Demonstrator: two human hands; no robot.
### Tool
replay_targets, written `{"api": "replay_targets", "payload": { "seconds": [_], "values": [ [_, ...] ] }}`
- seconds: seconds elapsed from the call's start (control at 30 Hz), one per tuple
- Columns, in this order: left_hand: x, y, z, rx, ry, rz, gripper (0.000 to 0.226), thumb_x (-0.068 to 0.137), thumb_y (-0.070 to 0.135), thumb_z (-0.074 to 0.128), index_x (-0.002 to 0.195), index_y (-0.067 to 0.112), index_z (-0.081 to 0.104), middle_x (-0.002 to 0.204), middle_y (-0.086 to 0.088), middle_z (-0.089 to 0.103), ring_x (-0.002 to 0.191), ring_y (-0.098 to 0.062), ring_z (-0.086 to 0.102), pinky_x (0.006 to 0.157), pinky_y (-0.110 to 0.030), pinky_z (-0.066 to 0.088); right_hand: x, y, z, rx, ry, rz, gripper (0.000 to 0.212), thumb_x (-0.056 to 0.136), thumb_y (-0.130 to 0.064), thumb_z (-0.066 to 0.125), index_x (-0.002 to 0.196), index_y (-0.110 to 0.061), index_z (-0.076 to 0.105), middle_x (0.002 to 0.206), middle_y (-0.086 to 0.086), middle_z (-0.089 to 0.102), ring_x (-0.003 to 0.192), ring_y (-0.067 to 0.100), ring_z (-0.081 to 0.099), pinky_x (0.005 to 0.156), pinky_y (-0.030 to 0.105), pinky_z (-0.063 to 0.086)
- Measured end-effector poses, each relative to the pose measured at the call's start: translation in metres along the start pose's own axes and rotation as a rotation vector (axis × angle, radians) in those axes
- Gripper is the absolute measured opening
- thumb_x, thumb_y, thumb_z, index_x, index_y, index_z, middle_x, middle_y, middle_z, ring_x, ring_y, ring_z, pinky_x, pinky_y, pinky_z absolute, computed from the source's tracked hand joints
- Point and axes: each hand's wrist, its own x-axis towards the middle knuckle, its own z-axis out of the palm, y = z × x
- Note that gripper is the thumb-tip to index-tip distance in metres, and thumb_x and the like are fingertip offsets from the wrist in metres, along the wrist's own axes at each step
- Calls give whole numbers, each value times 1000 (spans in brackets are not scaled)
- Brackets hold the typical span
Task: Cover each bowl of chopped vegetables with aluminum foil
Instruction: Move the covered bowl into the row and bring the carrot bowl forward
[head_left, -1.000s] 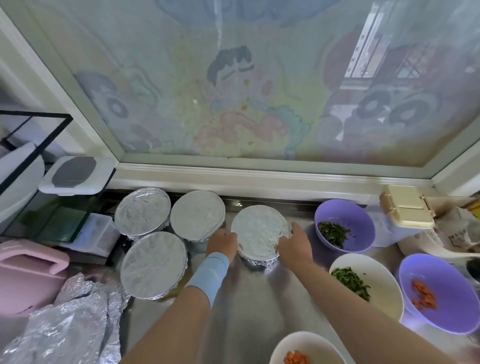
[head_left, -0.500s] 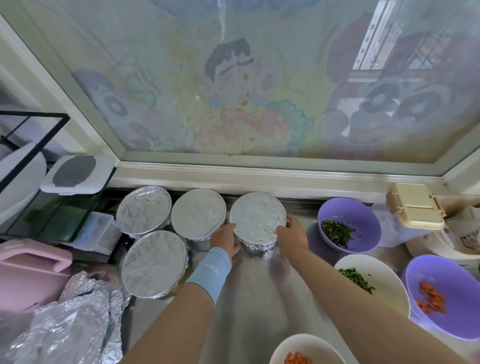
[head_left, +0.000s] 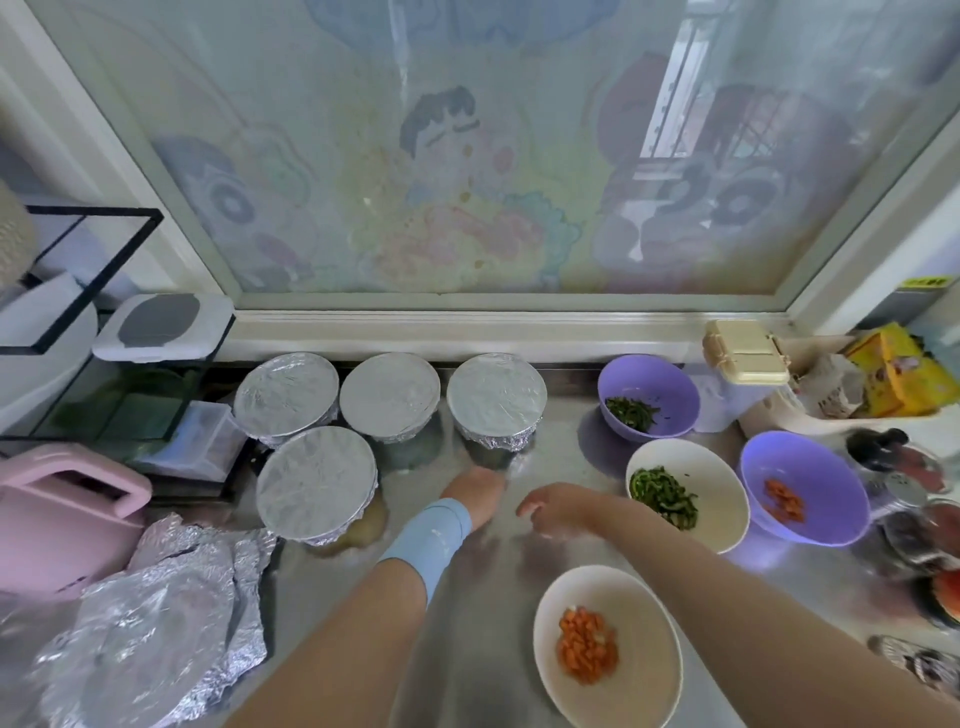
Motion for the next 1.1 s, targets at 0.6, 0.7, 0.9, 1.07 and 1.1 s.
{"api": "replay_targets", "payload": {
  "seconds": [0.6, 0.7, 0.9, 1.07, 1.1],
  "values": [
    [-62, -87, 15, -7, -112, -83, 53, 94, 39, 40, 145, 28, 38, 141, -3, 46, 116, -28, 52, 86, -35, 46, -7, -9, 70, -33, 349, 40, 43, 92, -8, 46, 132, -20, 57, 135, 3, 56, 123, 24, 52, 98, 29, 41],
    [-55, -91, -2, -38, 44, -131, 57, 94, 37, 42, 149, 29, 30, 151, -6, 34, 127, -31, 46, 93, -37, 44, 5, -24, 69, 125, 377, 36, 46, 92, -6, 42, 136, -19, 51, 137, 7, 54, 125, 26, 50, 98, 28, 40],
    [-42, -84, -25, -190, 202, -134, 53, 94, 30, 45, 146, 29, 36, 148, 1, 43, 127, -26, 48, 100, -33, 39, 18, -42, 64, 128, 294, -27, 62, 91, -9, 50, 149, -16, 26, 138, 15, 51, 126, 33, 49, 98, 32, 41],
    [-47, -78, -29, -155, 262, -155, 53, 92, 30, 45, 144, 33, 38, 147, 4, 45, 127, -26, 48, 102, -35, 40, 19, -54, 54, -3, 329, -106, 68, 91, -18, 51, 152, -21, 21, 147, 13, 34, 132, 34, 39, 106, 43, 39],
    [-49, -78, -32, -162, 283, -140, 51, 92, 29, 44, 143, 31, 40, 147, 4, 46, 127, -26, 49, 105, -38, 40, 18, -60, 51, -26, 359, -144, 64, 93, -19, 49, 151, -21, 23, 149, 12, 32, 134, 33, 37, 107, 44, 38]
  ]
}}
